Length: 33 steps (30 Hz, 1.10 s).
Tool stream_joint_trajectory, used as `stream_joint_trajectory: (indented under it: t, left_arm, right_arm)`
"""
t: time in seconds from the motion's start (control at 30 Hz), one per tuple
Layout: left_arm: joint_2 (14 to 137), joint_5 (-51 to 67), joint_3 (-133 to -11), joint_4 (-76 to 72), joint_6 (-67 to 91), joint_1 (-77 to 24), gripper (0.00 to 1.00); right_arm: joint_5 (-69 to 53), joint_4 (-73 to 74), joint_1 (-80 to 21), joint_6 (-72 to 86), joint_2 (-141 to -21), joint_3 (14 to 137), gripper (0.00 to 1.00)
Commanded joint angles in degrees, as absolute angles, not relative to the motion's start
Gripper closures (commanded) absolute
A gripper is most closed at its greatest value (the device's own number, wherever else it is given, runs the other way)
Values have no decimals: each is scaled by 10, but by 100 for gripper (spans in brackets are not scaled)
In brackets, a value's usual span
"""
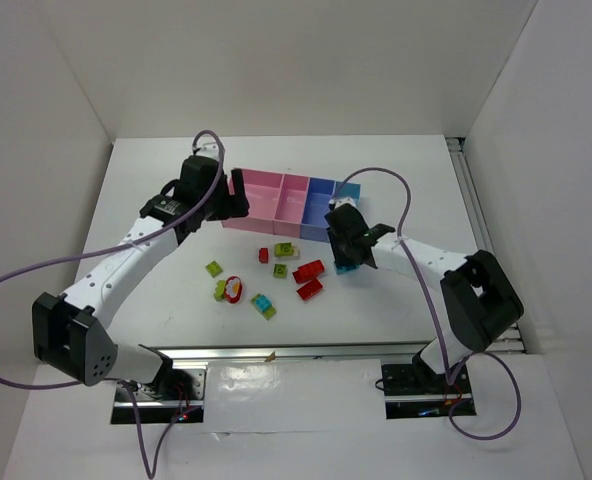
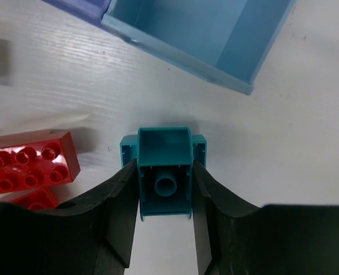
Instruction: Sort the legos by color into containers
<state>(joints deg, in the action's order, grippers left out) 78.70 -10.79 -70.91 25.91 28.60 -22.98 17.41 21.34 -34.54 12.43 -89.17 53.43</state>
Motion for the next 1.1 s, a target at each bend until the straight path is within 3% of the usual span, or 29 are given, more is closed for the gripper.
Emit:
stream_joint_trajectory:
  t: [0.0,0.1,0.23,0.33,0.57,0.8,0.87,1.07]
  left_arm:
    - [786,-80,-737,261,235,-221,16]
    - [780,-28,-737,255,194,-215,18]
    - [736,143,-702,228,134,-215,11]
    - [704,199,-662,179,107,-250,6]
    - [704,193,-625,134,67,-344,3]
    - [709,93,-589,87,41,-417,0]
    - [701,47,-575,62,36,-434,0]
    - [720,58,-606,47,11,-452,2]
  right_arm:
    - [183,260,-359,157,-863,568,72]
    - [128,272,-359,157,-789,580,72]
    - [64,315,-359,177,-735,635,72]
    - [7,327,-352,182,-721,675,72]
    - [-173,315,-306,213,-721,723,72]
    - [-363,287,-208,250,-721,723,72]
    - [-397,281,-183,263,-727,718,72]
    - [-487,235,-164,306,-727,684,72]
